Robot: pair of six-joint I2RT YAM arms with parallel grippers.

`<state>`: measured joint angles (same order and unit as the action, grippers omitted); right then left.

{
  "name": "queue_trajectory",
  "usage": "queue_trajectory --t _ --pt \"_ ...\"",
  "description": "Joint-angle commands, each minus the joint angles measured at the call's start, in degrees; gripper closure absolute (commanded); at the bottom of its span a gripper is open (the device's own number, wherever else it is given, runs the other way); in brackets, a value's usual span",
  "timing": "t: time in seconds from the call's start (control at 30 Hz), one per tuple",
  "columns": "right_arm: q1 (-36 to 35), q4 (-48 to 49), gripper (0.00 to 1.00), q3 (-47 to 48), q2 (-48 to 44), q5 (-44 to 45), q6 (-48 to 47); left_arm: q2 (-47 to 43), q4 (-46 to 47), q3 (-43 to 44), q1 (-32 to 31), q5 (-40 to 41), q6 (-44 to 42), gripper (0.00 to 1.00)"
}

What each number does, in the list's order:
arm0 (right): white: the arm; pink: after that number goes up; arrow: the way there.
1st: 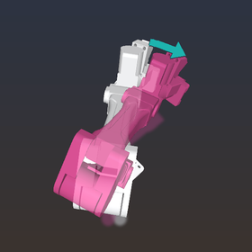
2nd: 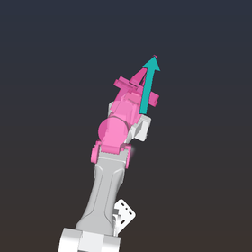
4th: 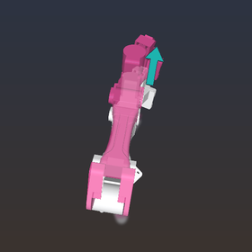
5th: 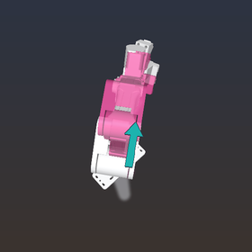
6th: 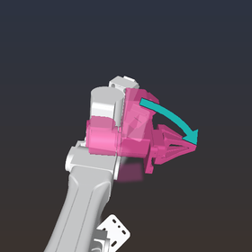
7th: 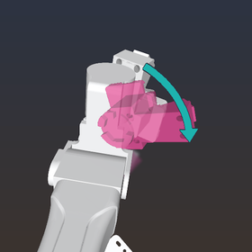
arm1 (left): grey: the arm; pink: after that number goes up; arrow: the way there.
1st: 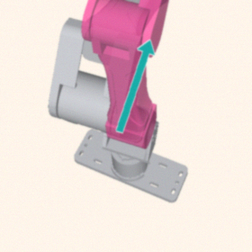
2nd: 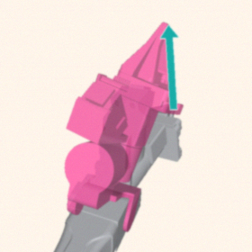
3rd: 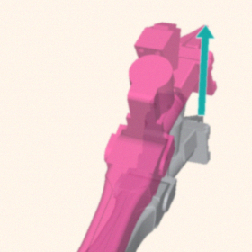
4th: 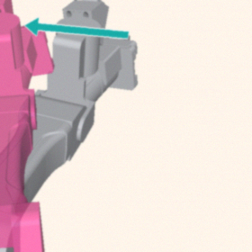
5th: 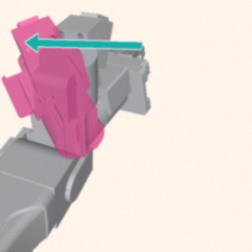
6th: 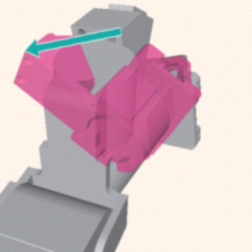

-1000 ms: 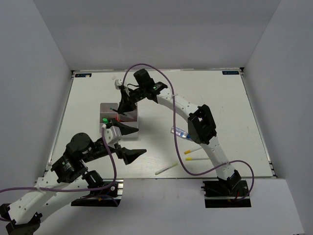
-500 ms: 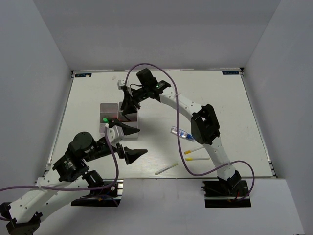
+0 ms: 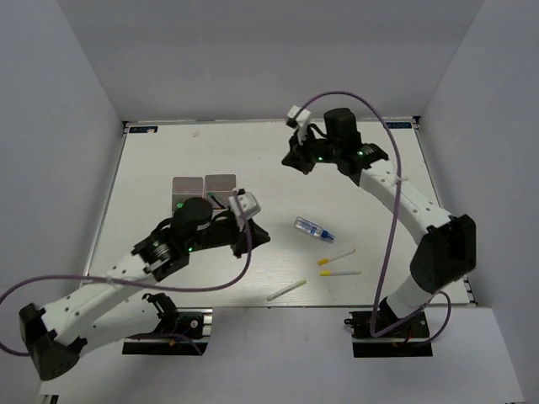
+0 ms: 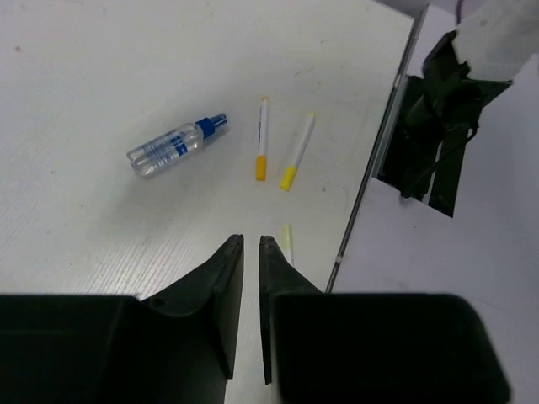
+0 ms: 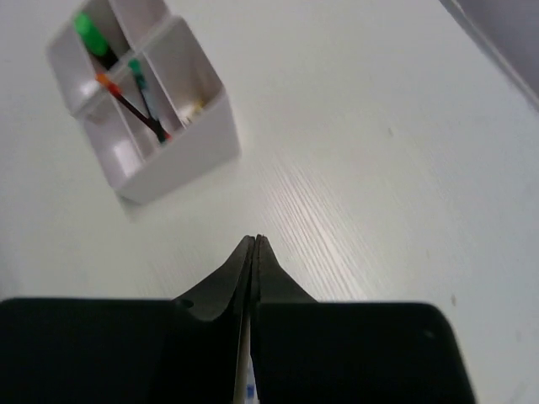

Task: Sort the stationery into containers
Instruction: Grab a piece of stationery with the left arm

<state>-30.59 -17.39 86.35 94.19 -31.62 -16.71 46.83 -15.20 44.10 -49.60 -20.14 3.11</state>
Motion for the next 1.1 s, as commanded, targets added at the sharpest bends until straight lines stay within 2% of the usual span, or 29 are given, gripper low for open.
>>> queue_trajectory --t 0.0,0.03,0.07,0.1,0.13,0.17,0.23,0.37,0.5,0.67,0.93,1.07 --pt "2.0 4.1 1.0 -9.7 -6.3 12.3 5.8 9.2 -2.5 5.1 -0.8 1.4 1.7 0.76" --pt "3.5 4.5 1.0 -11.6 -7.8 12.4 5.7 12.0 -3.3 7.6 -0.8 2.3 1.7 0.76" --pt "4.0 5.3 0.95 -13.3 -12.3 12.3 6.0 15.0 -5.3 9.0 -0.8 2.3 2.9 0.73" --pt "6.3 5.5 0.8 -17.9 -13.8 12.6 6.3 21.1 -6.4 10.3 -0.8 3.1 3.5 0.53" --pt "7.0 6.0 0.69 -19.3 -16.7 12.3 6.7 24.4 -7.8 13.4 -1.4 3.9 3.5 0.5" --pt "7.7 6.0 0.53 -21.7 -19.5 12.1 7.0 27.7 -10.9 14.9 -1.9 4.5 4.0 0.48" --pt "10.0 6.2 0.45 -25.9 -23.6 12.0 7.2 35.6 -13.0 18.0 -3.3 5.3 4.0 0.41" --pt "13.3 3.2 0.44 -28.3 -28.9 14.2 7.8 42.1 -14.8 20.7 -6.6 7.1 4.0 0.32" --pt "17.0 1.5 0.44 -32.2 -33.4 12.3 7.6 45.4 -16.5 23.4 -10.1 11.5 5.1 0.29" --pt "21.4 1.3 0.44 -33.3 -33.9 9.4 7.4 50.8 -19.2 25.3 -15.6 17.8 7.0 0.29" --pt "24.5 1.5 0.44 -34.0 -34.8 5.2 7.9 56.3 -21.7 28.4 -20.2 25.0 9.5 0.29" --pt "26.5 1.2 0.44 -34.4 -36.3 2.6 8.1 58.5 -21.7 30.3 -22.2 25.6 9.5 0.3"
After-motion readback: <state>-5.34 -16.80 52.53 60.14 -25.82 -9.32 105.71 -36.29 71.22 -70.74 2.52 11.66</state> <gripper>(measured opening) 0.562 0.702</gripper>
